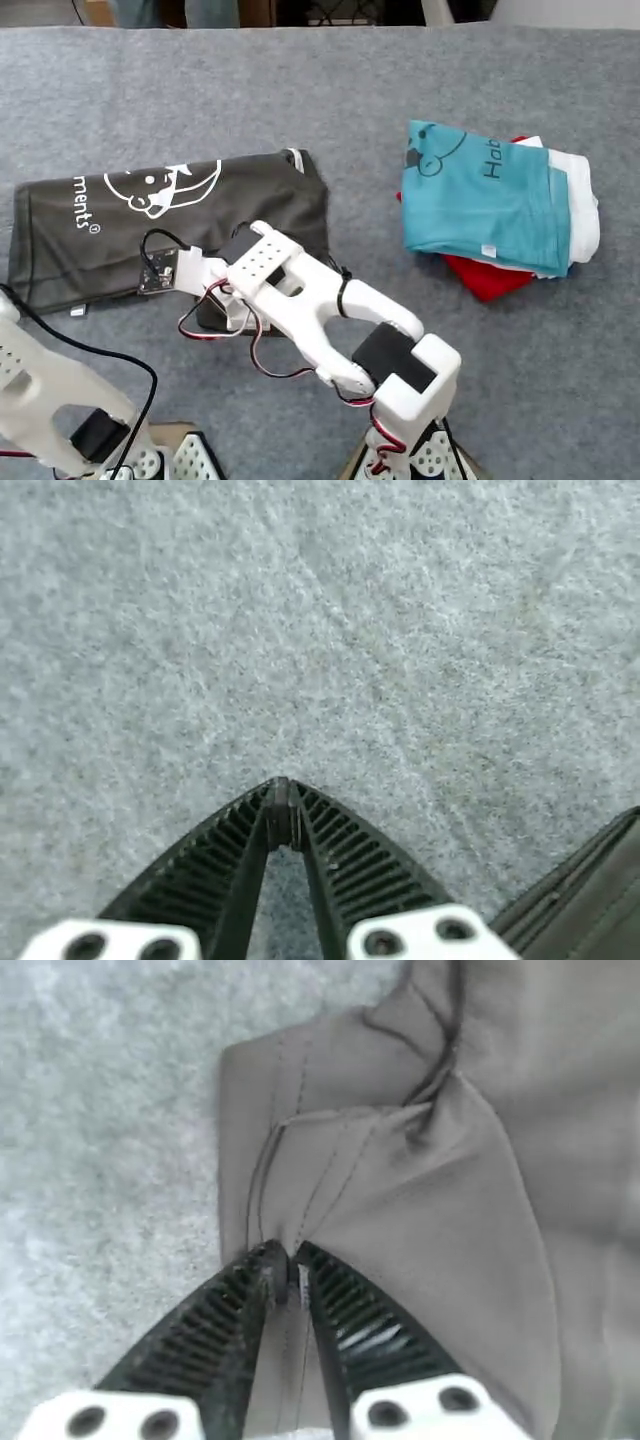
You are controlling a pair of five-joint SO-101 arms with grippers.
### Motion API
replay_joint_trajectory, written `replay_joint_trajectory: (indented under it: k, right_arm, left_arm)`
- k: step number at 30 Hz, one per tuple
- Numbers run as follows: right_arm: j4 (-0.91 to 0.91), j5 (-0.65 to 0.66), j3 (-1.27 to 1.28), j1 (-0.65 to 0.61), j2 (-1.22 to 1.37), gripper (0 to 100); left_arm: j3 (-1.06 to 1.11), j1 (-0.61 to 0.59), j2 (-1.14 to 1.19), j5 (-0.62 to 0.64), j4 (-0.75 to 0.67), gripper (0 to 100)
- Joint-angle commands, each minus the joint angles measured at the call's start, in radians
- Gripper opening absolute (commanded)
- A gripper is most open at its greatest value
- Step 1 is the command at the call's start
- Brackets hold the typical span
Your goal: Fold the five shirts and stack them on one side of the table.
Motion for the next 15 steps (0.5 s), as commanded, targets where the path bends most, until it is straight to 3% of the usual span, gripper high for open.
replay_joint_trajectory:
  k: [1,8,15]
  right_arm:
    - [0.031,-0.005,-0.054,-0.023,-0.090,1.5]
    - [0.029,-0.009,-0.019,-0.031,-0.110,2.5]
    - [-0.002,-0.011,0.008,-0.031,-0.041,22.1]
  left_arm:
    - [-0.047,-0.004,-0.014,0.003,0.005,3]
    - [-0.047,-0.004,-0.014,0.003,0.005,3]
    - [-0.047,-0.004,-0.014,0.002,0.005,3]
